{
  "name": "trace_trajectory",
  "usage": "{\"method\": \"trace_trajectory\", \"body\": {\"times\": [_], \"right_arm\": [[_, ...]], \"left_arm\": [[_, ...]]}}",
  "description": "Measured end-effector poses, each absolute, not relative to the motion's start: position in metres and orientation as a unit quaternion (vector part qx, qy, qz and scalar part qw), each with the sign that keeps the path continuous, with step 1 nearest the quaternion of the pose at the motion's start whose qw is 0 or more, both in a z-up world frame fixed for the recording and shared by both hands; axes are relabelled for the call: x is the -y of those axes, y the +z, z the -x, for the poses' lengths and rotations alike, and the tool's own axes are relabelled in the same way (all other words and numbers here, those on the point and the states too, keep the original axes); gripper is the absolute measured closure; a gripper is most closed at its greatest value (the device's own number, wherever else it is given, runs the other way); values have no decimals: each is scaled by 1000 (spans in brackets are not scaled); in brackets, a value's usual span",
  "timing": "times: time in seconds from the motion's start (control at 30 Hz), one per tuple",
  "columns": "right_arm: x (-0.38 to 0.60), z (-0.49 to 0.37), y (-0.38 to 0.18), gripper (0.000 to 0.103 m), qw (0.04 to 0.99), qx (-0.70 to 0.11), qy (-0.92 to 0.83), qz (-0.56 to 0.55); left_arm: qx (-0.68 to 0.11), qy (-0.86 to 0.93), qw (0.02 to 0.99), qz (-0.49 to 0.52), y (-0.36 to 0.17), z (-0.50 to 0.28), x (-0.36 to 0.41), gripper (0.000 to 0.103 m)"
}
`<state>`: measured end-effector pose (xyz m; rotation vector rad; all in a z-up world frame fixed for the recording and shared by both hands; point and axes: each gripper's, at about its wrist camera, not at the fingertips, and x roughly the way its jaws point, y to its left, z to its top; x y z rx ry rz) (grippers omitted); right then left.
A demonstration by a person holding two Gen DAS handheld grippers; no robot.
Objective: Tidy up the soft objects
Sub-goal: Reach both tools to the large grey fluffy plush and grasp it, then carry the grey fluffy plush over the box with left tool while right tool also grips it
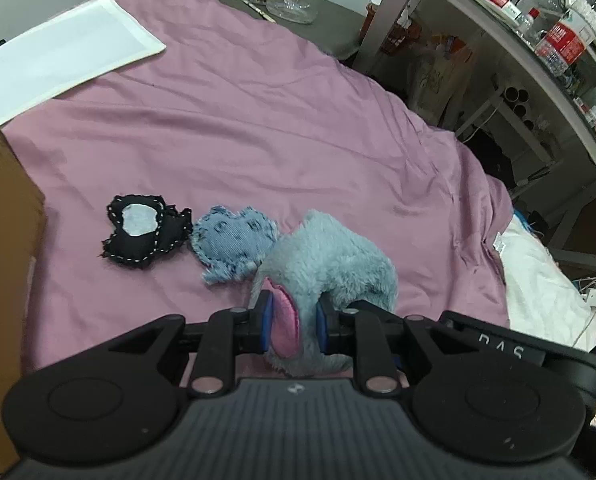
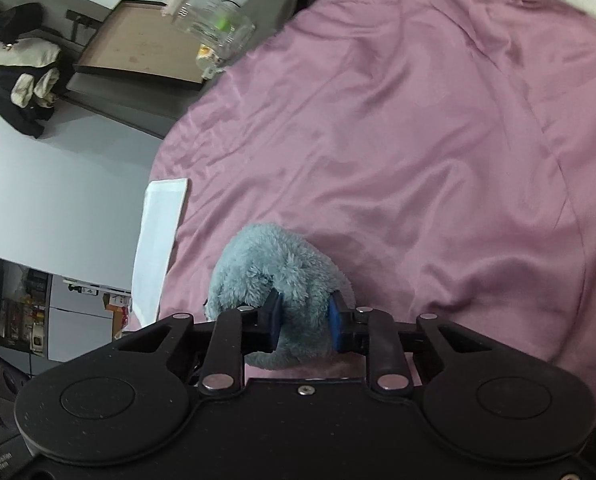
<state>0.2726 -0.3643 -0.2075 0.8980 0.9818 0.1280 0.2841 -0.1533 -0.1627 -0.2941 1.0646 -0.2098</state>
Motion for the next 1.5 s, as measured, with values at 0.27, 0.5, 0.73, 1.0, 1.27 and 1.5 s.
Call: {"method": "trace_trajectory", "body": {"times": [0.27, 0.5, 0.73, 1.0, 1.27, 1.5], "right_arm": [[348, -255, -182, 82, 804, -434, 74, -398], [332, -239, -162, 83, 816, -425, 81, -384], [318, -223, -140, 83, 827, -412, 91, -372], [296, -208, -117, 83, 836, -401, 106, -359], [268, -202, -99, 83, 841, -395, 128, -347], [236, -201, -89, 83, 844, -396, 142, -332]], "left_arm": [[-488, -97, 855, 147, -139, -261, 137, 82], [-473, -94, 862, 153, -121, -237, 123, 82], [-456, -97, 867, 175, -101, -216, 104, 82], [-439, -89, 875, 184, -79, -195, 82, 82], [-421, -77, 883, 191, -62, -181, 54, 82], [-414, -68, 885, 202, -56, -174, 25, 82]]}}
